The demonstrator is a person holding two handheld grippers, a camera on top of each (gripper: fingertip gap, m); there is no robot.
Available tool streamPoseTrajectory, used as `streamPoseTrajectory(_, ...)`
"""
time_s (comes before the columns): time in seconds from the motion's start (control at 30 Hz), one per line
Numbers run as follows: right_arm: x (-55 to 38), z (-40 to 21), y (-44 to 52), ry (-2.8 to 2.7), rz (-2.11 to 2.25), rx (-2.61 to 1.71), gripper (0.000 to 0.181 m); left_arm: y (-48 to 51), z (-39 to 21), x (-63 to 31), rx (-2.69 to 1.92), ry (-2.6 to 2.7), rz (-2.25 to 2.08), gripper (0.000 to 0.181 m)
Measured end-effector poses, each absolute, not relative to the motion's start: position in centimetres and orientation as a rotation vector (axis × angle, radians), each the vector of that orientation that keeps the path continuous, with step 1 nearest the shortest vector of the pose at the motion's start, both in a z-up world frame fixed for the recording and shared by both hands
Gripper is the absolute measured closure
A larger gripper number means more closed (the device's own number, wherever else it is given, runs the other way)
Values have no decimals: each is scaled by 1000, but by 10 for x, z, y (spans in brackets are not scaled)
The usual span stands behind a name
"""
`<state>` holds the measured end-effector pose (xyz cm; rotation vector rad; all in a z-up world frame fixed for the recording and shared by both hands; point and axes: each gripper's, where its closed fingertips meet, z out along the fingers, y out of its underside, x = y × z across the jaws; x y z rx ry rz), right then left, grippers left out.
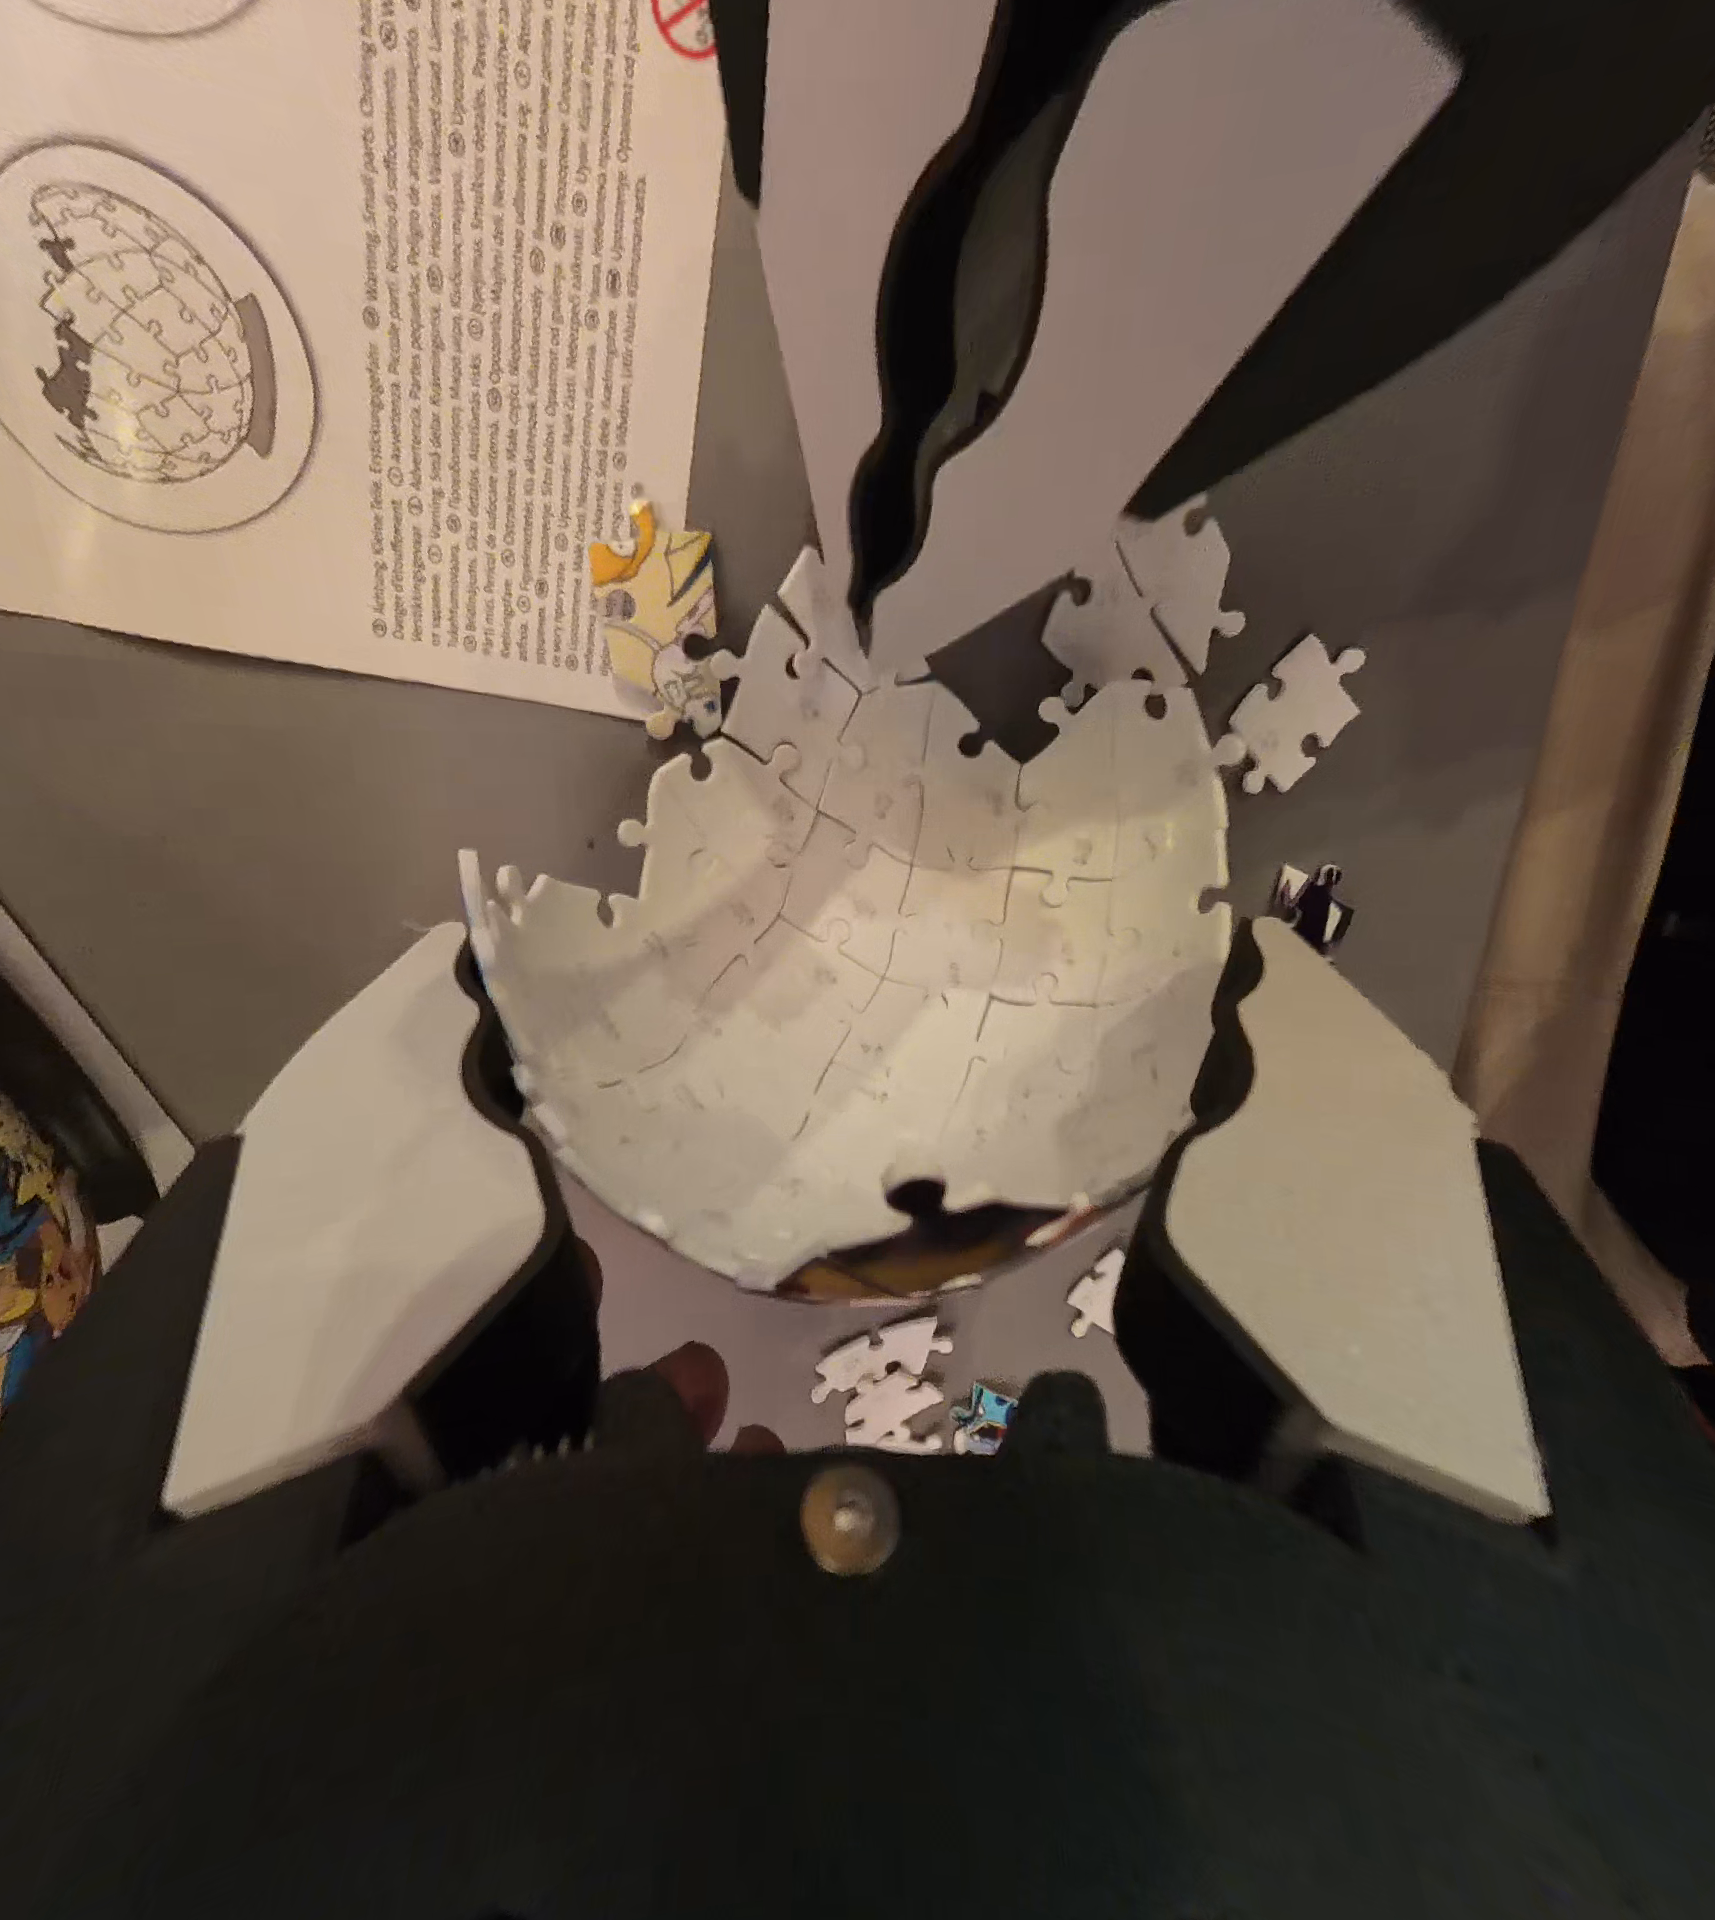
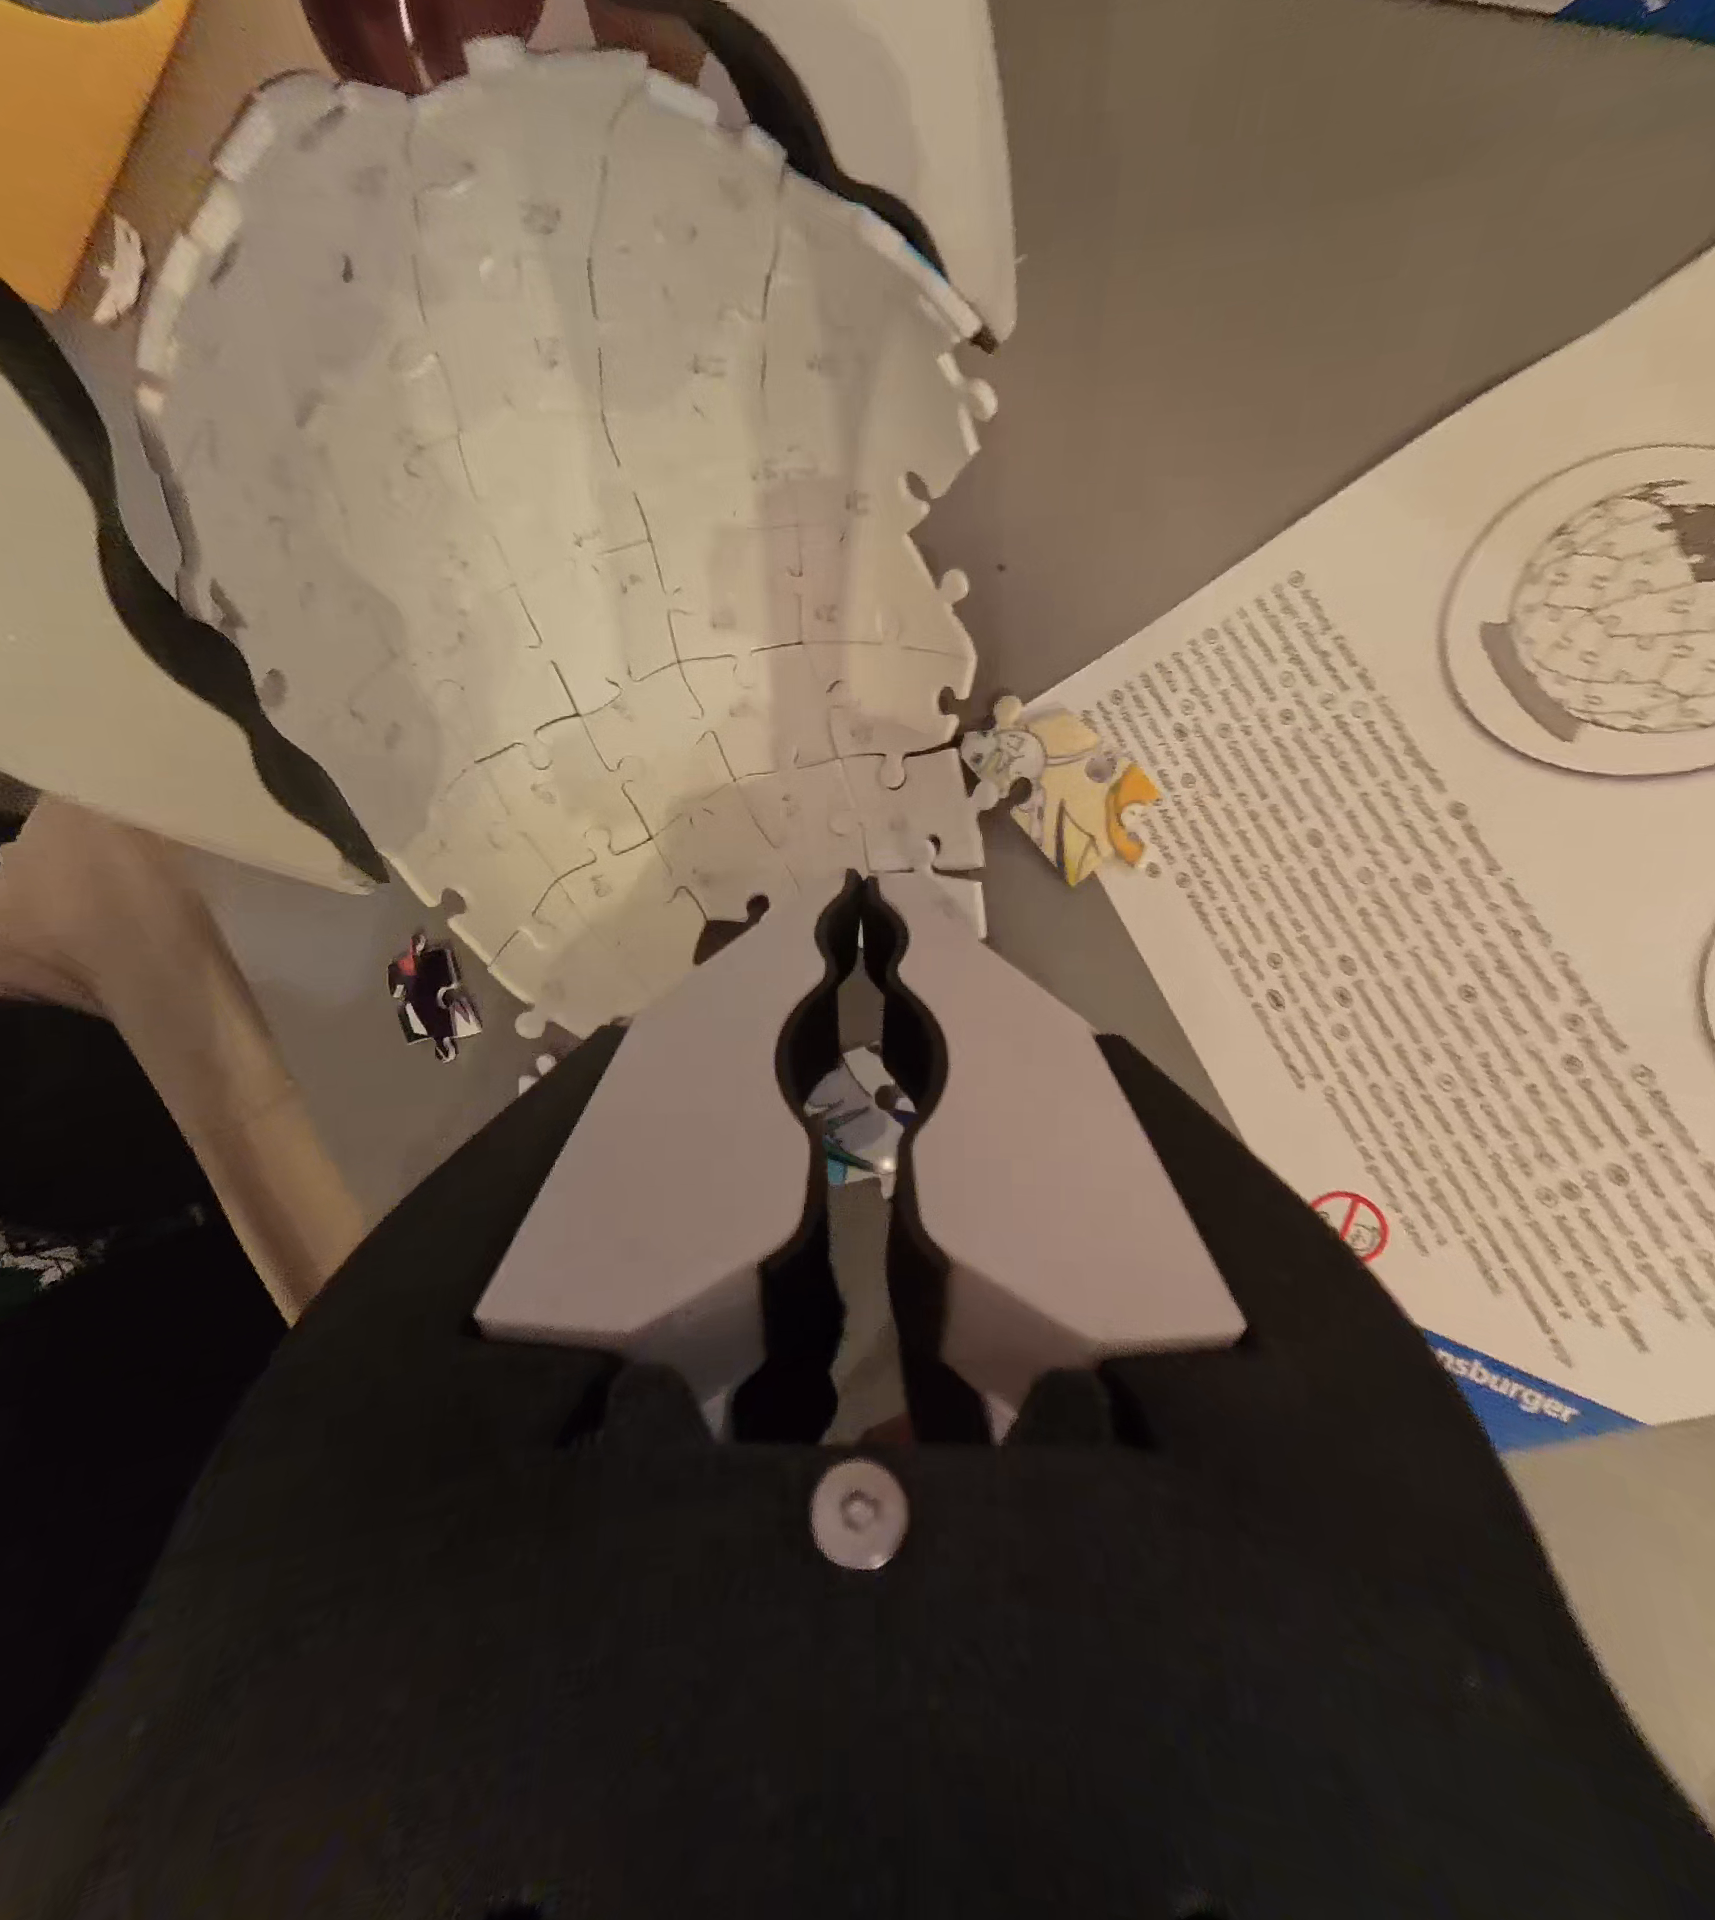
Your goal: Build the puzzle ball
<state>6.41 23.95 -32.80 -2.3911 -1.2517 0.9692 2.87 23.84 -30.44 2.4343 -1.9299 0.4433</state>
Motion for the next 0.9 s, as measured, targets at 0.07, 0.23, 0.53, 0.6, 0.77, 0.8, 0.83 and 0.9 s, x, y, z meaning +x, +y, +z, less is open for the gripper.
streamPoseTrajectory(0.07,65,-332,241,-1245,967,-2397,181,239,-305,28,2436,-1928,442,54)
streamPoseTrajectory(0.23,62,-346,241,-1267,920,-2433,181,239,-304,28,2433,-1930,444,54)
streamPoseTrajectory(0.53,57,-348,239,-1300,923,-2485,181,236,-304,22,2427,-1920,426,54)
streamPoseTrajectory(0.6,54,-348,236,-1324,915,-2487,181,233,-303,19,2434,-1907,435,54)
streamPoseTrajectory(0.77,43,-348,223,-1332,978,-2480,181,221,-304,9,2447,-1878,446,54)
streamPoseTrajectory(0.8,41,-347,220,-1332,988,-2475,181,218,-304,5,2449,-1873,443,54)
streamPoseTrajectory(0.83,38,-347,217,-1340,991,-2471,181,215,-304,3,2450,-1865,447,54)
streamPoseTrajectory(0.9,33,-347,213,-1373,975,-2449,181,212,-304,-3,2458,-1851,442,54)
